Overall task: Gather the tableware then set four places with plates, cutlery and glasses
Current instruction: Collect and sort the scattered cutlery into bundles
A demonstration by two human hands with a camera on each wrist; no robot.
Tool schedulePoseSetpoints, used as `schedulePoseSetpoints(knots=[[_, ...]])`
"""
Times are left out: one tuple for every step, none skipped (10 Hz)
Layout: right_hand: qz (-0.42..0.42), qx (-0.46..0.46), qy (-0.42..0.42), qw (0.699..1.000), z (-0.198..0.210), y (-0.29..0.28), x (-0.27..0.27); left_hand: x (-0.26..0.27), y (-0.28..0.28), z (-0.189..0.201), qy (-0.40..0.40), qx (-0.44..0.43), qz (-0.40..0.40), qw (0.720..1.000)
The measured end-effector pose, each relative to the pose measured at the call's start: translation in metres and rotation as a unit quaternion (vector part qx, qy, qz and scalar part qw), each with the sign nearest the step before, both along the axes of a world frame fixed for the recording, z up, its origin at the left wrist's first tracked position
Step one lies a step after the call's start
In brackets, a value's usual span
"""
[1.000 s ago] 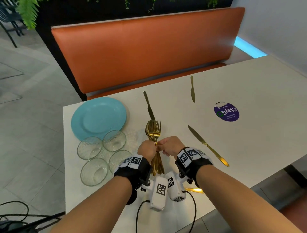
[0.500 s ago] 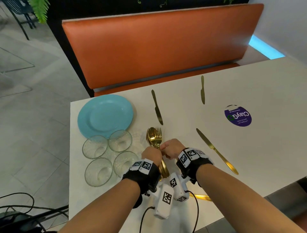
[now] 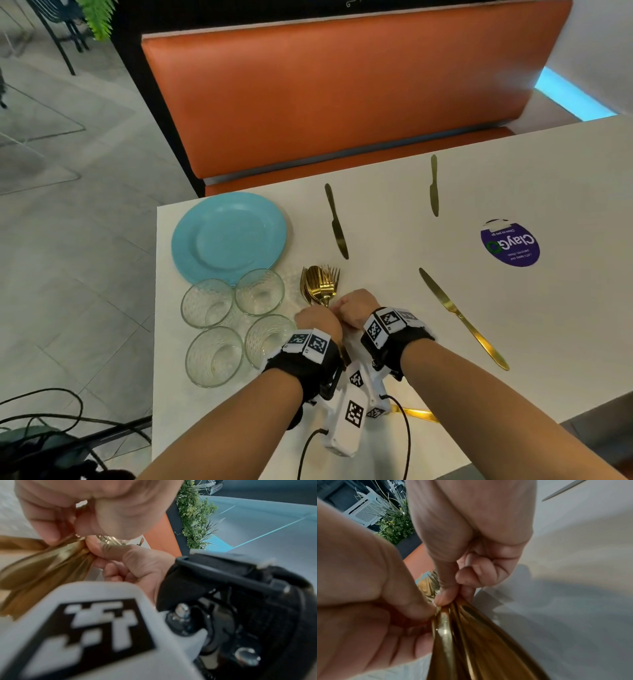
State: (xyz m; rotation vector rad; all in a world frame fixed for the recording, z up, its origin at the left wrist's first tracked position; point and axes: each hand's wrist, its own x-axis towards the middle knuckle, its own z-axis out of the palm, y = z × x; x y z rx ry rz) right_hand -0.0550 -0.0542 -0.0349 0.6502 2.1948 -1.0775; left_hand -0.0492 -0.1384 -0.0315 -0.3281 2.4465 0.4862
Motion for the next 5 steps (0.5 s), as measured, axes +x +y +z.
schedulePoseSetpoints(knots=[[0.005, 0.018, -0.034, 0.999, 0.01, -0.006, -0.001, 0.001, 0.003, 0.002, -0.015, -0.072, -0.123, 0.99], [0.036, 0.055, -0.034, 0.997, 0.014, -0.009, -0.005, 0.001, 0.004, 0.002, -0.01, -0.096, -0.14, 0.985], [0.044, 0.051, -0.024, 0.997, 0.008, -0.002, -0.007, 0.0, 0.006, 0.001, -0.004, -0.114, -0.125, 0.986], [-0.017, 0.016, -0.038, 0.999, 0.009, 0.0, -0.01, -0.001, 0.007, -0.003, -0.006, -0.127, -0.1, 0.987], [0.056, 0.104, -0.063, 0.991, 0.012, -0.001, -0.012, -0.004, 0.006, -0.008, -0.024, -0.111, -0.072, 0.991]])
